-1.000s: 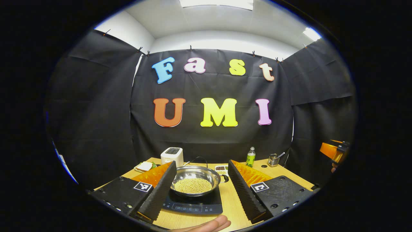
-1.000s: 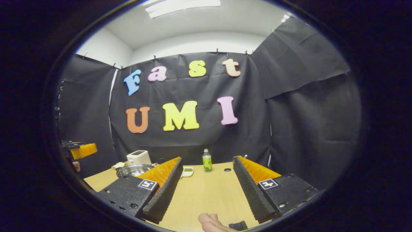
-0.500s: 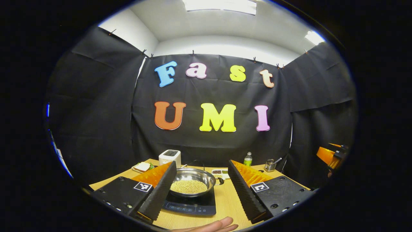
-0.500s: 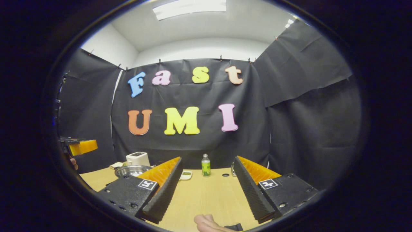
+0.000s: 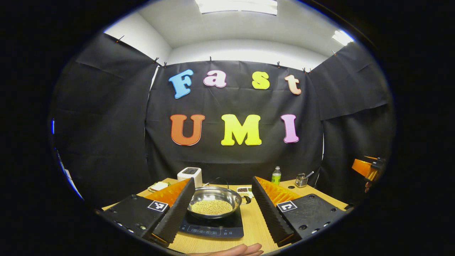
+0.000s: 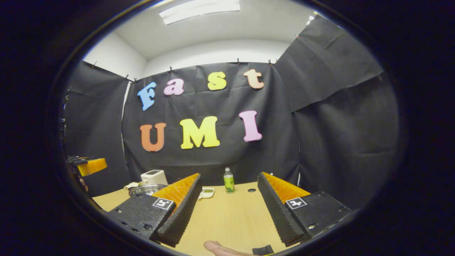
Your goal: First push the handle of the pot to place it horizontally, then grasp the pot with both hands and set it on the induction cooktop.
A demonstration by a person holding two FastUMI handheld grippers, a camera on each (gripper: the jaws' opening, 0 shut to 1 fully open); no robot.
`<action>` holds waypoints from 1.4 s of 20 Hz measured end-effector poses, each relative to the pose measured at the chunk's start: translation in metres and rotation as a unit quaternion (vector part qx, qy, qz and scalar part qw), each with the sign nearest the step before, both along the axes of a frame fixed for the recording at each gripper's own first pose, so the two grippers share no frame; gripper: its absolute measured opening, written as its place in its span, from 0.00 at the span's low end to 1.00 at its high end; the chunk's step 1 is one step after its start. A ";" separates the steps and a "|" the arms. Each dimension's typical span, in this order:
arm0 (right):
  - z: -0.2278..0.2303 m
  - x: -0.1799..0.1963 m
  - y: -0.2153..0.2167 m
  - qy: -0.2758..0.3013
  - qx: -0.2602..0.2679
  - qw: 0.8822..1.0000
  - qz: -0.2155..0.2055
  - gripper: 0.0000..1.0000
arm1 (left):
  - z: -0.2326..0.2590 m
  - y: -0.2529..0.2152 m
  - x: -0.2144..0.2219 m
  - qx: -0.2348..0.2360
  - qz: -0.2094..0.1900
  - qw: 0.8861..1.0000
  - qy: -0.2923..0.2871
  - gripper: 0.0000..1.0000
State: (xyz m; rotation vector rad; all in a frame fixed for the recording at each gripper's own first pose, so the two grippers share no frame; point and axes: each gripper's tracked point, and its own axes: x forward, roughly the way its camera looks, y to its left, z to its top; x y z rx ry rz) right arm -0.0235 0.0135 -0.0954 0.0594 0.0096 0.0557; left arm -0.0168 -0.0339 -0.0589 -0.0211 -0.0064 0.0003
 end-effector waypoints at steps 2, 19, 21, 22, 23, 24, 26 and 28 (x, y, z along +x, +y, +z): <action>0.001 -0.002 -0.003 -0.002 -0.005 1.000 -0.005 0.96 | -0.003 -0.001 -0.002 0.003 -0.002 1.000 0.003 0.95; 0.006 -0.007 0.037 -0.012 -0.035 0.999 0.026 0.96 | -0.014 0.011 -0.017 0.005 0.007 1.000 0.004 0.95; 0.005 -0.008 0.045 -0.013 -0.039 0.999 0.029 0.96 | -0.011 0.007 -0.018 0.006 0.003 1.000 0.001 0.95; 0.004 -0.009 0.049 -0.012 -0.039 0.999 0.033 0.96 | -0.012 0.003 -0.020 0.007 -0.003 1.000 0.001 0.95; 0.002 -0.008 0.052 -0.011 -0.038 0.999 0.036 0.96 | -0.013 0.002 -0.021 0.009 -0.007 1.000 0.002 0.95; 0.000 -0.009 0.054 -0.009 -0.039 0.998 0.038 0.96 | -0.014 0.003 -0.021 0.011 -0.006 1.000 0.002 0.95; -0.001 -0.008 0.053 -0.007 -0.038 0.999 0.037 0.99 | -0.014 0.001 -0.024 0.009 -0.007 1.000 0.004 0.95; 0.000 -0.007 0.055 -0.008 -0.039 0.998 0.039 0.96 | -0.014 0.002 -0.026 0.007 -0.008 1.000 0.004 0.95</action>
